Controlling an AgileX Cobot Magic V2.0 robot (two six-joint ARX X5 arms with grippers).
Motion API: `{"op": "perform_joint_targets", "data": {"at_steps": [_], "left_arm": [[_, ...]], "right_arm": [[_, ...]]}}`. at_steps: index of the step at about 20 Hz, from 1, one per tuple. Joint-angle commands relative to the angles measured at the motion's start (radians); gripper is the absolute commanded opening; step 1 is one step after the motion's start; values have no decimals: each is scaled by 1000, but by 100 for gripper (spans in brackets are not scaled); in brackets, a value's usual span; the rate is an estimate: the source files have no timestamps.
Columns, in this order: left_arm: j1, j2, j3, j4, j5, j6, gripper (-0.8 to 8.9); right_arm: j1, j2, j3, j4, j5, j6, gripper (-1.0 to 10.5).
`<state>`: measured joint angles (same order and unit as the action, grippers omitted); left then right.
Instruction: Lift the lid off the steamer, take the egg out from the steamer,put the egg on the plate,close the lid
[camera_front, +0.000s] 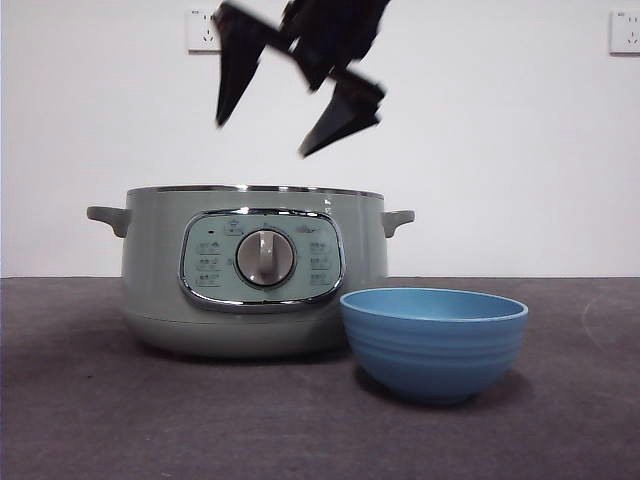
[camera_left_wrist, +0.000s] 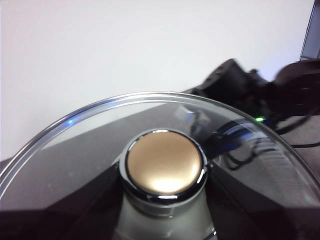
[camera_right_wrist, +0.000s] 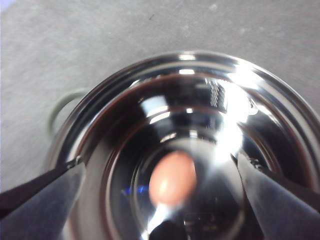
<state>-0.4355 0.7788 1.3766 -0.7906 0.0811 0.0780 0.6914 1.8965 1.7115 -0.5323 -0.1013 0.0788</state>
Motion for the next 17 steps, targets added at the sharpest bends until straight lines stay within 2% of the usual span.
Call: {"op": "perform_joint_targets", "data": {"at_steps": [1, 17], "left_arm": [[-2, -11, 19, 34, -2, 0, -8], [-2, -11, 19, 34, -1, 1, -8]], "right_arm": [[5, 76, 47, -1, 3, -9, 566], [17, 252, 55, 19, 5, -16, 566]]}}
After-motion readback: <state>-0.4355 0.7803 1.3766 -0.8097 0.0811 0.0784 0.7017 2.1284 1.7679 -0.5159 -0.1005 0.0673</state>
